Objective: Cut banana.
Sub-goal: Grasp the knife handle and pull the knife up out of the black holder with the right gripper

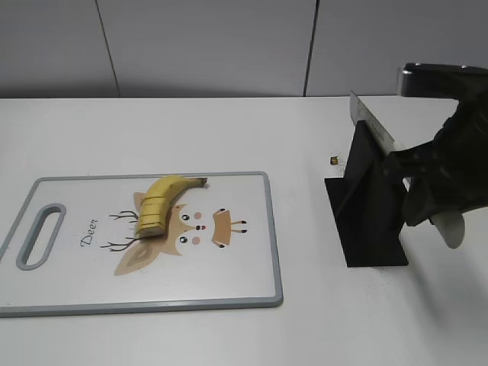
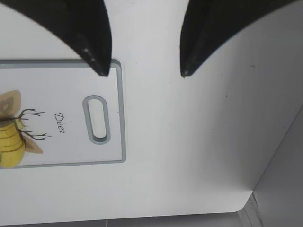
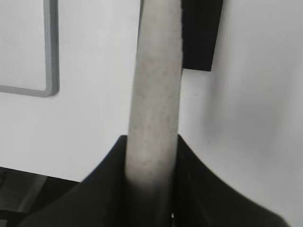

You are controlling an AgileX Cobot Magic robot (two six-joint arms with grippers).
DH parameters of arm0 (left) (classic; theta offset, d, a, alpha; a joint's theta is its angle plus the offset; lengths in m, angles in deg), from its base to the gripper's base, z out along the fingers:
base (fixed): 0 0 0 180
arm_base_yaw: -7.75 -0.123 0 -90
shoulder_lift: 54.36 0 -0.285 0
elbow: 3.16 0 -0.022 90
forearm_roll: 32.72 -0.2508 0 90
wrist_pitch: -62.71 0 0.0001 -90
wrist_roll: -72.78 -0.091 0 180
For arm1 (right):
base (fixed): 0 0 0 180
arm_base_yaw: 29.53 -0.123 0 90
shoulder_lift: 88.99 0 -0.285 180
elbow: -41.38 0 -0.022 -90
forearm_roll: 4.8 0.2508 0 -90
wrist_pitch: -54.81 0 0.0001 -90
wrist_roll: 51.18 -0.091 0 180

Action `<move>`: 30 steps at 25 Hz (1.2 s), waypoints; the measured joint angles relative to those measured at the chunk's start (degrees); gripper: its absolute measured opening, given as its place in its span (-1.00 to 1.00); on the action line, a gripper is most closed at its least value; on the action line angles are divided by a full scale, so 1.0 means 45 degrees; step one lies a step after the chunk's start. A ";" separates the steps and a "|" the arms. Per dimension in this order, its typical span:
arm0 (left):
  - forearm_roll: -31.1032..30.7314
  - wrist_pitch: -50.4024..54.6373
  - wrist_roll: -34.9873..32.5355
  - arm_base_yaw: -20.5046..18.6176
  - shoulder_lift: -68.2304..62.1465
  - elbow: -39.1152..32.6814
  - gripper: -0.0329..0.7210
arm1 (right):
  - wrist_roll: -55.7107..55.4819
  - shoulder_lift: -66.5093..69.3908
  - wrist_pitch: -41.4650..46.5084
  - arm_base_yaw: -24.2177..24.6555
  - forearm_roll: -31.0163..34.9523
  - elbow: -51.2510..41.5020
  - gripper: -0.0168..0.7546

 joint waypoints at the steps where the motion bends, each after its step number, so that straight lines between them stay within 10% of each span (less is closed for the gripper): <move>1: 0.0000 0.0000 -0.0016 0.0000 0.0000 0.0000 0.31 | -0.0016 -0.0229 0.0024 0.0000 0.0000 0.0000 -0.48; 30: -0.0083 -0.0264 -0.0018 0.0000 -0.1485 0.0355 0.30 | 0.1263 -0.4339 -0.0060 -0.0024 -0.0602 0.2095 -0.54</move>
